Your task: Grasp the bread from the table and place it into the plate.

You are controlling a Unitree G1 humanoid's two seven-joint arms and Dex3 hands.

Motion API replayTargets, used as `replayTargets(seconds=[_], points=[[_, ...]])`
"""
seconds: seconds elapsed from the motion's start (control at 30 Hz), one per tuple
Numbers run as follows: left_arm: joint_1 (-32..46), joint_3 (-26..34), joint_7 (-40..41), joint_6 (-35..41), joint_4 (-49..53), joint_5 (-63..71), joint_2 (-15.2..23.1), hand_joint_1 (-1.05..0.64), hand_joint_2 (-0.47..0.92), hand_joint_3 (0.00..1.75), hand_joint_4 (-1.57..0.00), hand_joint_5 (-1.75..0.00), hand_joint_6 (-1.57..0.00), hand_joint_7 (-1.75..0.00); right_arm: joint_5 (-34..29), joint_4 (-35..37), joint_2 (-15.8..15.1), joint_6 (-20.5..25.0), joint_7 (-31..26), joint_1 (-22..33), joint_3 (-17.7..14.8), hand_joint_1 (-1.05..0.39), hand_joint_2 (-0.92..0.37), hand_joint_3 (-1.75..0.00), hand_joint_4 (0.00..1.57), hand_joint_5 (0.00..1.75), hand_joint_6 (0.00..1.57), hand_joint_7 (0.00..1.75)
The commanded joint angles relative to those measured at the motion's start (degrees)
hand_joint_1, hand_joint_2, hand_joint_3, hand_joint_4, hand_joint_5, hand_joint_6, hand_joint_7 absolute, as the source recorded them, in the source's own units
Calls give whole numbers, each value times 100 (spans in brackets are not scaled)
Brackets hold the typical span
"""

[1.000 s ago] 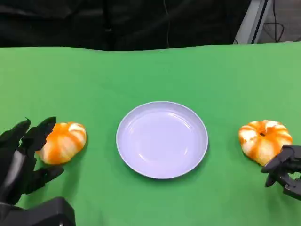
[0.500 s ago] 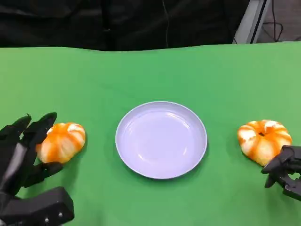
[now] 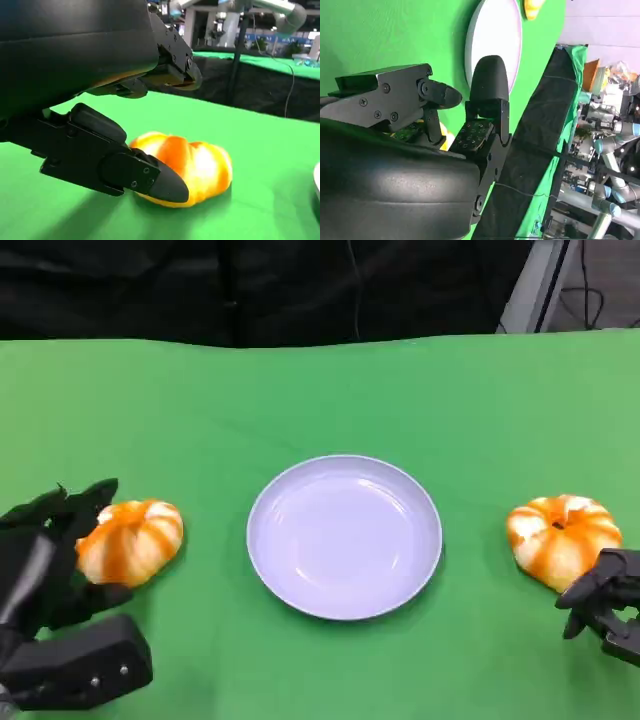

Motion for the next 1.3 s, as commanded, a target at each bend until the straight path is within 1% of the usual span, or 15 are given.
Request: replayTargets(seconds=[0.03,0.27,0.4,0.77,1.03,1.3], points=[[-205,-110,-125,-69,242,-74,76,-77,83,0,-34,0,-31,0,61,-16,-70,-13,-50,11,-62,8,-89,-51,87,136,96,90],[-360,-226,-324,-109,359,-127,103,-69,82,0,-32,0,-29,0,96,0,-58,-30,-13,6,-73,8,-89,-51,87,136,96,90],[-551,-328,-504,-220,589,-168,20,-68,81,0,-33,0,-30,0,49,-4,-71,-66,-70,22,-63,8,-90,-50,88,135,96,90],[-856,-607,-699,-194,976,-170,-148,-70,80,0,-32,0,-30,0,31,-18,-67,-76,-105,25,-46,8,-90,-50,88,135,96,90],[-1009,-676,-816,-177,1248,-263,-228,-69,81,0,-31,0,-30,0,42,-15,-60,-53,-95,33,-48,7,-90,-50,88,135,96,90],[-1293,-833,-854,-100,1697,-216,-218,-71,83,1,-31,0,-30,0,31,-30,-69,-70,-107,44,-44,8,-90,-50,88,135,97,89]])
